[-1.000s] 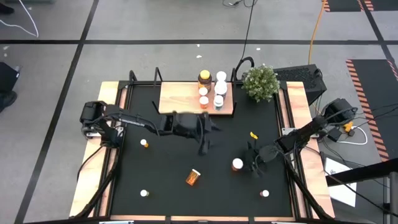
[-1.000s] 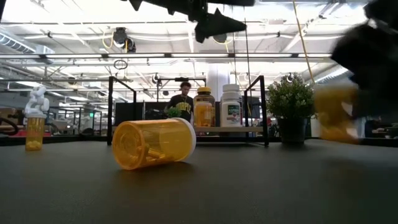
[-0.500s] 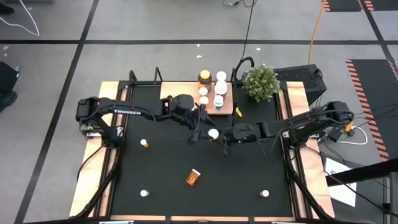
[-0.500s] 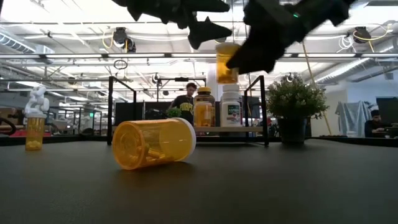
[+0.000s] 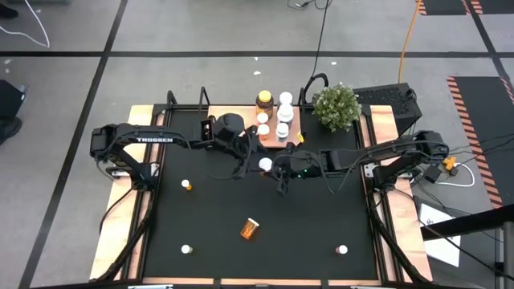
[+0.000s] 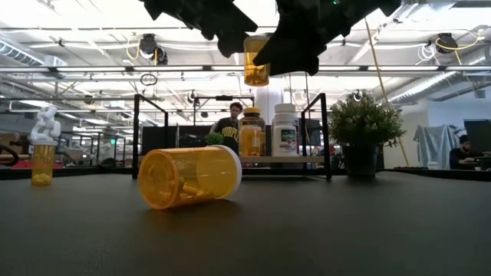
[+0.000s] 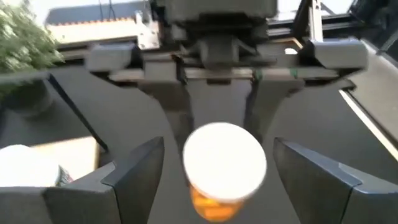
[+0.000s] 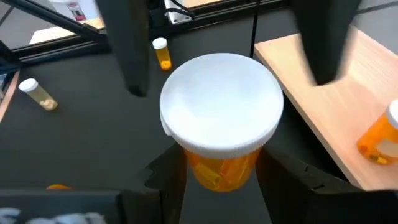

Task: Pick and place medicine bottles onto shelf by color
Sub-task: Put the orange pill bottle on the shelf

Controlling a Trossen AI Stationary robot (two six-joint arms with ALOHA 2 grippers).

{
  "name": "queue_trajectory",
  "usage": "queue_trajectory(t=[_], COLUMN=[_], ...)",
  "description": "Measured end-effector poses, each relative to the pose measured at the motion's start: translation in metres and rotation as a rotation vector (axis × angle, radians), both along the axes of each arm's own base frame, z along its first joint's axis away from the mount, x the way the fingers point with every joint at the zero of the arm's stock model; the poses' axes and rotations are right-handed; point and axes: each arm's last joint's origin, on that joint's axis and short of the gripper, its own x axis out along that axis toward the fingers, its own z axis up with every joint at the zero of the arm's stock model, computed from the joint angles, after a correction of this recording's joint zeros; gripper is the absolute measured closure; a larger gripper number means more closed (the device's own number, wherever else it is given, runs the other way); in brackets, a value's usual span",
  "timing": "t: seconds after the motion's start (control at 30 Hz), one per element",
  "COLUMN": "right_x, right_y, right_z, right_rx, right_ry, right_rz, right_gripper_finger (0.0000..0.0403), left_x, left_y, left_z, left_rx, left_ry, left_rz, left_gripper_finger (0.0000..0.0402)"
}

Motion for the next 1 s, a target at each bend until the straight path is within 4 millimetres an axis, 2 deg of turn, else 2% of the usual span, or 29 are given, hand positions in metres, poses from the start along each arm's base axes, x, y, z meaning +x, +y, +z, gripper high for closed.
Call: queue_trajectory(t=[0.2, 0.4, 0.63, 0.8, 1.0], right_x=[0.0, -0.001, -0.002, -0.004, -0.004], right_y=[0.002, 0.006, 0.009, 0.009, 0.009], right_z=[0.0, 0.001, 0.003, 0.005, 0.005], right_rx=[0.022, 0.02, 0.023, 0.02, 0.03], right_ry=[0.006, 0.007, 0.002, 0.0, -0.002], right_rz=[0.077, 0.125, 0.186, 0.188, 0.179], right_gripper_finger=[0.0238, 0.0238, 0.0238, 0.0238, 0.0238], left_x=[0.002, 0.005, 0.007, 0.007, 0.007], left_y=[-0.014, -0.029, -0.041, -0.042, -0.04], left_z=[-0.005, -0.006, -0.006, -0.005, -0.006], left_rx=[-0.012, 0.031, 0.011, -0.003, -0.018], left_ry=[0.031, 0.036, 0.038, 0.044, 0.049], left_rz=[-0.064, -0.025, 0.011, 0.029, 0.036], left_gripper_finger=[0.0101, 0.0105, 0.0162, 0.0194, 0.0176])
